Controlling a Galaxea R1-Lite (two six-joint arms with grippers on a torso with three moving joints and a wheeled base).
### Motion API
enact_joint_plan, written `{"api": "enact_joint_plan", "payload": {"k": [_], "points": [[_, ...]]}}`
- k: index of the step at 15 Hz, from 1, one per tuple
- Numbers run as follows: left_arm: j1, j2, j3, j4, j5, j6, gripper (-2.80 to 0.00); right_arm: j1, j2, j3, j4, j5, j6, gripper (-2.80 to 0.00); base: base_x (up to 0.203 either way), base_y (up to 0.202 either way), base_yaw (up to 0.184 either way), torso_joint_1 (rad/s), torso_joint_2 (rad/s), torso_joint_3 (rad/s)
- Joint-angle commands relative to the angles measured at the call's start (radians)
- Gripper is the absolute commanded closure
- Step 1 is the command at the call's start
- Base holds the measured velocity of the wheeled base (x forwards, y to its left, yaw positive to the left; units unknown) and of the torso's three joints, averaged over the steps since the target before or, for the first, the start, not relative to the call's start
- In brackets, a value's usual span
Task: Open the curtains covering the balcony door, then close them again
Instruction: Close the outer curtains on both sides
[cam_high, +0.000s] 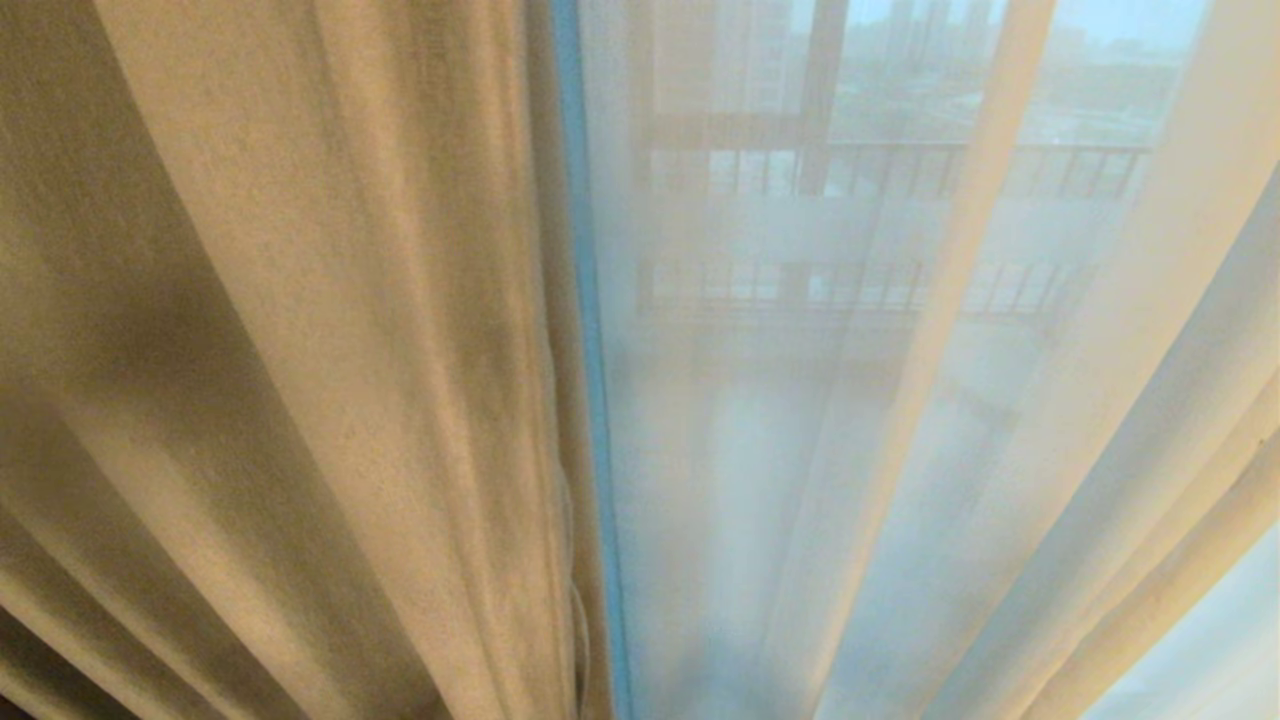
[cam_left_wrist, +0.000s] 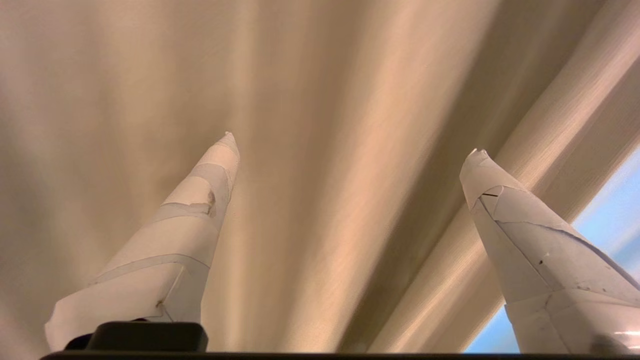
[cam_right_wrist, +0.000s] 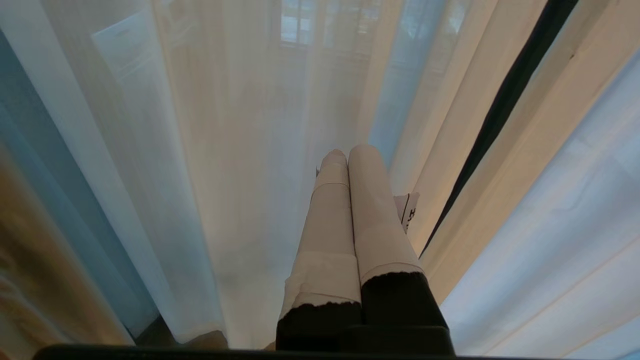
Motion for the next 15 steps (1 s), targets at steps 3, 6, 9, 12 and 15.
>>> {"api": "enact_joint_plan", "payload": {"k": [3, 6, 9, 12, 15], "points": [[0.002, -0.162, 0.061, 0.08, 0.011, -0.001, 0.0, 0.0, 0.001, 0.0, 0.0, 0.001, -0.001, 0.0, 0.0, 0.0, 0.0, 0.0, 0.0, 0.0], [0.002, -0.183, 0.095, 0.081, 0.013, -0.001, 0.0, 0.0, 0.001, 0.0, 0.0, 0.001, -0.001, 0.0, 0.0, 0.0, 0.0, 0.0, 0.0, 0.0], [0.004, -0.201, 0.144, 0.078, 0.015, -0.001, 0.0, 0.0, 0.001, 0.0, 0.0, 0.001, -0.001, 0.0, 0.0, 0.0, 0.0, 0.0, 0.0, 0.0], [0.004, -0.252, 0.221, 0.078, 0.018, -0.004, 0.0, 0.0, 0.001, 0.0, 0.0, 0.001, -0.001, 0.0, 0.0, 0.0, 0.0, 0.0, 0.0, 0.0], [0.005, -0.321, 0.334, 0.076, 0.016, -0.006, 0.0, 0.0, 0.001, 0.0, 0.0, 0.001, -0.001, 0.0, 0.0, 0.0, 0.0, 0.0, 0.0, 0.0]]}}
